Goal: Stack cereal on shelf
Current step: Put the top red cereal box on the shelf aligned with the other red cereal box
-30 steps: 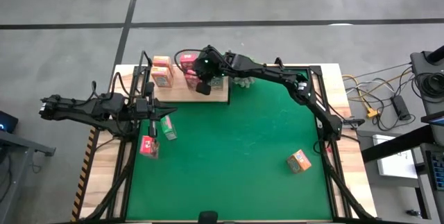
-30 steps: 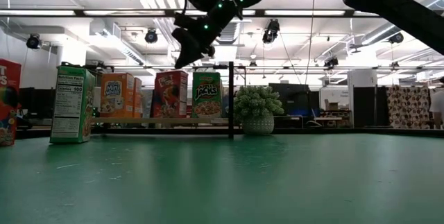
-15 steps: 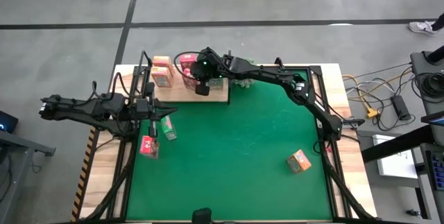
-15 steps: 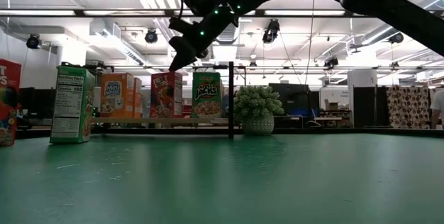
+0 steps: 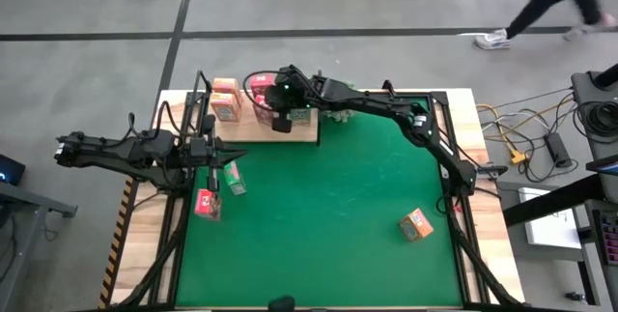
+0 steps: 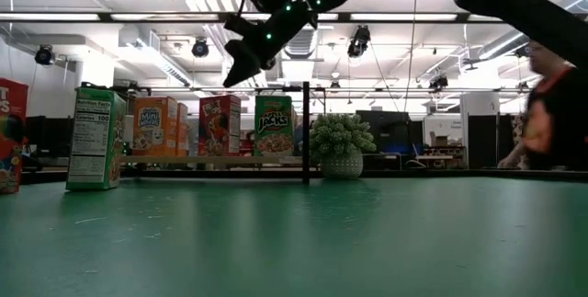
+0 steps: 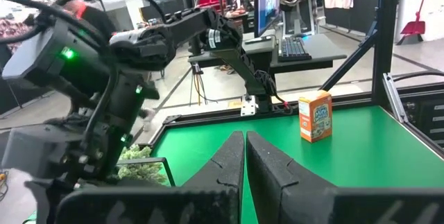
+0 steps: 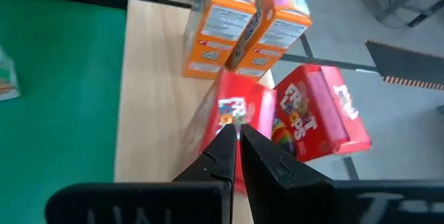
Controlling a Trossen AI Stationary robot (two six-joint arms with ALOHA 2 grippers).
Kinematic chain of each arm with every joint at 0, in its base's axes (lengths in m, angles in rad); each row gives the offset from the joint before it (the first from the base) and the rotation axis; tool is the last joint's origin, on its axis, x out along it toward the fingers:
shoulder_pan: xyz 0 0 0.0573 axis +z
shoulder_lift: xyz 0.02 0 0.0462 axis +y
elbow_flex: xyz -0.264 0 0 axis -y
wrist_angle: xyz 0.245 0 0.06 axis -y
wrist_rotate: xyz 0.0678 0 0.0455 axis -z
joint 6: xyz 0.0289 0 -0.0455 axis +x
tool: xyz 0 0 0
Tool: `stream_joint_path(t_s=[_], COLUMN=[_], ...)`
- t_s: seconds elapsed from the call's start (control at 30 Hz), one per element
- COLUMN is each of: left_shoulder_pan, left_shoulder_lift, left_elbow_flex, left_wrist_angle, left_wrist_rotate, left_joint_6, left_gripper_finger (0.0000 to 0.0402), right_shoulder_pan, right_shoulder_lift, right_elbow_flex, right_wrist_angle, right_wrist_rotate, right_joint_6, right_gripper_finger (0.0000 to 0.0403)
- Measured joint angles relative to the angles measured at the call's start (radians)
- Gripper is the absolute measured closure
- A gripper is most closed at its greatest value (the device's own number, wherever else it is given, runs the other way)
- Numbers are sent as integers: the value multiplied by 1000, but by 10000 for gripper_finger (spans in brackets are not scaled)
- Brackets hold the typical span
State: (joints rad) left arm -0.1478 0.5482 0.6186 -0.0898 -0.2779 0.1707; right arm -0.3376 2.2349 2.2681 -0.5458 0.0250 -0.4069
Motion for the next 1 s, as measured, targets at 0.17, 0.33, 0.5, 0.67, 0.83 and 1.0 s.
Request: stream_joint_path(t_s=[0.17, 0.33, 0.5, 0.67, 0.83, 1.0], left_shoulder_pan=[0, 0, 0, 0, 0, 0], left_shoulder_lift=[0, 0, 0, 1, 4, 7], left_elbow_flex=[0, 0, 0, 0, 0, 0], left_wrist_angle=[0, 0, 0, 0, -1, -1], left_wrist_rotate=[0, 0, 0, 0, 0, 0], left_joint_6=[4, 7, 15, 15, 15, 16], left_gripper_finger=[402, 402, 402, 402, 402, 402], right_shoulder_pan=[17, 27, 25, 25, 20, 4], right_shoulder_lift=[-15, -46, -24, -1, 8, 8], right_elbow_flex=[0, 1, -5, -8, -16, -17], right_wrist_angle=[-104, -166, -184, -163, -103, -37], right_wrist_rotate=[1, 0, 0, 1, 1, 1], right_joint_6=[4, 49, 49, 40, 24, 20], right_gripper_finger=[390, 390, 390, 390, 390, 390])
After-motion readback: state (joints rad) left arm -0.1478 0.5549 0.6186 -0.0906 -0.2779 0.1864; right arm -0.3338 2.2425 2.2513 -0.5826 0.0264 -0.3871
